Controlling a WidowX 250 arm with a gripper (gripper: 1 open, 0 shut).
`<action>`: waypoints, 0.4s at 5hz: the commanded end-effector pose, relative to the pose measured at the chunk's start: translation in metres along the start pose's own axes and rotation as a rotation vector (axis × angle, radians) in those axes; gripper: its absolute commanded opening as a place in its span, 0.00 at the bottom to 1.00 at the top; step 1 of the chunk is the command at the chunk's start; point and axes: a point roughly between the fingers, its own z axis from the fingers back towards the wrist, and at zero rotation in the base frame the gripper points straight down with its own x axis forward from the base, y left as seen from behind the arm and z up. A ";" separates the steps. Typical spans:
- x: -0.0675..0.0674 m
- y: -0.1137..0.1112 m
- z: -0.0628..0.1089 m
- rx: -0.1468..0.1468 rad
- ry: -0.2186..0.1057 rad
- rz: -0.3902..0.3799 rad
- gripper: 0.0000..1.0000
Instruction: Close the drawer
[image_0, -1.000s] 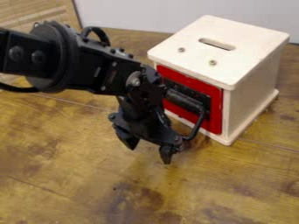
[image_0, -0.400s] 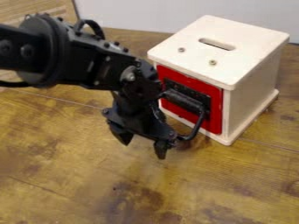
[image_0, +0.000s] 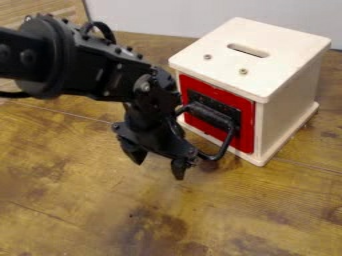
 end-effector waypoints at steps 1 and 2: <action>0.017 0.014 0.027 0.012 -0.084 0.027 1.00; 0.018 0.017 0.027 0.021 -0.083 0.029 1.00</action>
